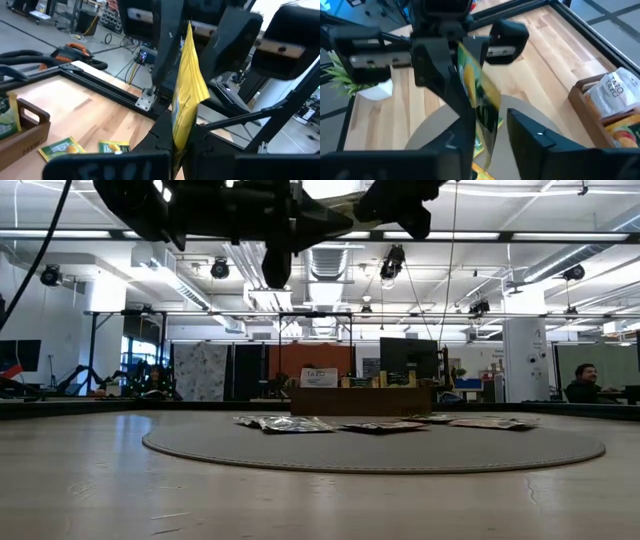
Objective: Pick & Place Tea
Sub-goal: Put the yellow tea bag into the right section of the wooden organizer
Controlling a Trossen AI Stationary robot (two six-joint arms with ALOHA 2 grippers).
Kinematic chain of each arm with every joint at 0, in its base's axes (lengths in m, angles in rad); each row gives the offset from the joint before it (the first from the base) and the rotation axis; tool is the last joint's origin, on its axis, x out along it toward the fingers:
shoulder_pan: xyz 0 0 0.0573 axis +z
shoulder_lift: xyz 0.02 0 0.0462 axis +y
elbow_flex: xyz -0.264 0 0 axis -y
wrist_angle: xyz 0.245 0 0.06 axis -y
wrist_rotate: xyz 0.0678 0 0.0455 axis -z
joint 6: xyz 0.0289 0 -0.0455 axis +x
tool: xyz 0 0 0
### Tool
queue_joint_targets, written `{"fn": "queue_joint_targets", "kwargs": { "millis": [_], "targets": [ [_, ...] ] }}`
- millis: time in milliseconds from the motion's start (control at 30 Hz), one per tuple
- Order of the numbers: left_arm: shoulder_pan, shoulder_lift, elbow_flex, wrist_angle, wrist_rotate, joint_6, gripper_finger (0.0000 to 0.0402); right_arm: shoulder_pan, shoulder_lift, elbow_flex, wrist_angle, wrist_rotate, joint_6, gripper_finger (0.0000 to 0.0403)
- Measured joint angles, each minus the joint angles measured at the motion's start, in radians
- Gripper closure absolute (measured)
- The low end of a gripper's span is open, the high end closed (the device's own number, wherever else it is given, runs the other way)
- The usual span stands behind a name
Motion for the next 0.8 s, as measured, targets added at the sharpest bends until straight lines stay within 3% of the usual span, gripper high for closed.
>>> {"fn": "queue_joint_targets", "kwargs": {
  "millis": [267, 500, 800],
  "targets": [
    [0.012, 0.0, 0.0, -0.012, -0.011, 0.025, 0.0385, 0.0, 0.006, 0.0, -0.039, -0.005, -0.005, 0.039],
    [0.011, 0.0, 0.002, -0.062, -0.072, -0.018, 0.0365, 0.0, 0.008, -0.001, -0.05, 0.005, -0.024, 0.0394],
    [0.007, 0.0, 0.001, -0.211, -0.124, -0.073, 0.0287, -0.063, 0.007, 0.011, -0.186, 0.064, -0.062, 0.0394]
  ]
}}
